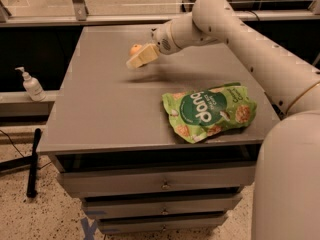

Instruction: Pick orange

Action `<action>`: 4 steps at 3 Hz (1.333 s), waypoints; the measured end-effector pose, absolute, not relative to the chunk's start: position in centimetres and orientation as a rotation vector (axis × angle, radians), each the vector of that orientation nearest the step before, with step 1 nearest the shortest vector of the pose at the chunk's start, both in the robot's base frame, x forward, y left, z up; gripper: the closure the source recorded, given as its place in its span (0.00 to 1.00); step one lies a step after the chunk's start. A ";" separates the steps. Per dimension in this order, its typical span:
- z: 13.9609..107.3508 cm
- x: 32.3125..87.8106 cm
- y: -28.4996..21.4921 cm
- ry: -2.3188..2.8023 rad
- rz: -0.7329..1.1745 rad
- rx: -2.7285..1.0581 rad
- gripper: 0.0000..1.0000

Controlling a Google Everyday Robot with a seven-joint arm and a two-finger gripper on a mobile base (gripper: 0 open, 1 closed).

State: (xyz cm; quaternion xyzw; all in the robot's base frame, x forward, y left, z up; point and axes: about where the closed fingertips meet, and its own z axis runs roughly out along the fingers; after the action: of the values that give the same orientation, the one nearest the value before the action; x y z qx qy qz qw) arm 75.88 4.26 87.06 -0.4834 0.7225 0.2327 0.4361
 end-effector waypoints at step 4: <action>87.7 74.4 4.9 1.738 0.684 -1.158 0.87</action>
Offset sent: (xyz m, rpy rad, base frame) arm 0.0053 0.0084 -0.0282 0.0428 0.0272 -0.0044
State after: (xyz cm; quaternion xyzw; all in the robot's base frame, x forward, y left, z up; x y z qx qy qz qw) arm 74.40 4.90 87.69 -0.4692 0.7045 0.2773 0.4545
